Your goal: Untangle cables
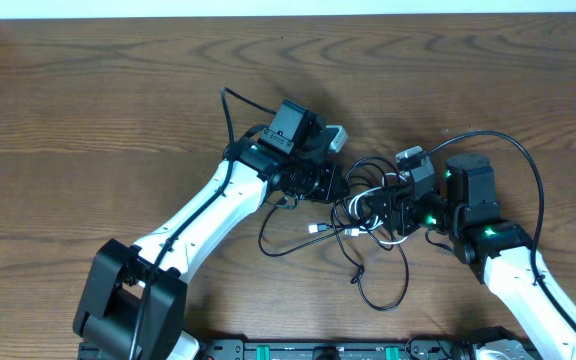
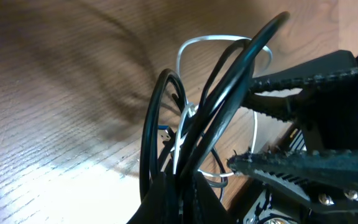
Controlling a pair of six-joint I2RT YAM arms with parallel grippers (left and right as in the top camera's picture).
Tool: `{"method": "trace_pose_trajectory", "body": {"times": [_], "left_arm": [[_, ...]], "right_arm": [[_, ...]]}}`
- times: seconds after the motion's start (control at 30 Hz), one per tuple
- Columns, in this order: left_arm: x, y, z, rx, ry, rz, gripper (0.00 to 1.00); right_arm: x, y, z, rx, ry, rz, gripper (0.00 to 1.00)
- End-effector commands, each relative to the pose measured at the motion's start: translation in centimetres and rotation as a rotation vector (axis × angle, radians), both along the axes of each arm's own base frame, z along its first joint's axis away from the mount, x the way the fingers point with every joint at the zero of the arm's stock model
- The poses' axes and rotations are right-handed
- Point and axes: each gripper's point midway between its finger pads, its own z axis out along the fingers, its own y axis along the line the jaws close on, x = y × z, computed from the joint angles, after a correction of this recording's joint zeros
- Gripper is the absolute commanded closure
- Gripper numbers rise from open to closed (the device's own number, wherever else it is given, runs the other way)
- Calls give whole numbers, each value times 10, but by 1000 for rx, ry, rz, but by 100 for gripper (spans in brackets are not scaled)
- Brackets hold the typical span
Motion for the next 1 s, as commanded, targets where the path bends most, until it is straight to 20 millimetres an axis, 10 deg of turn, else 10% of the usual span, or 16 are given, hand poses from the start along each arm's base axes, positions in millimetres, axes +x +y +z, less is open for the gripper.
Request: {"method": "trace_pose_trajectory", "body": {"times": [0.0,0.27,0.97], "left_arm": [[-3,-4,7,-31,-23,-43,92],[-10,0,3,-13,-82,-140,92],[-20,-5,10,-75,-115,-242,92]], "right_arm": [[2,2,1,-13,-35,21,50],[1,19,22,84,-106,114,47],[-28,12,-6,-2,-14,194,62]]}}
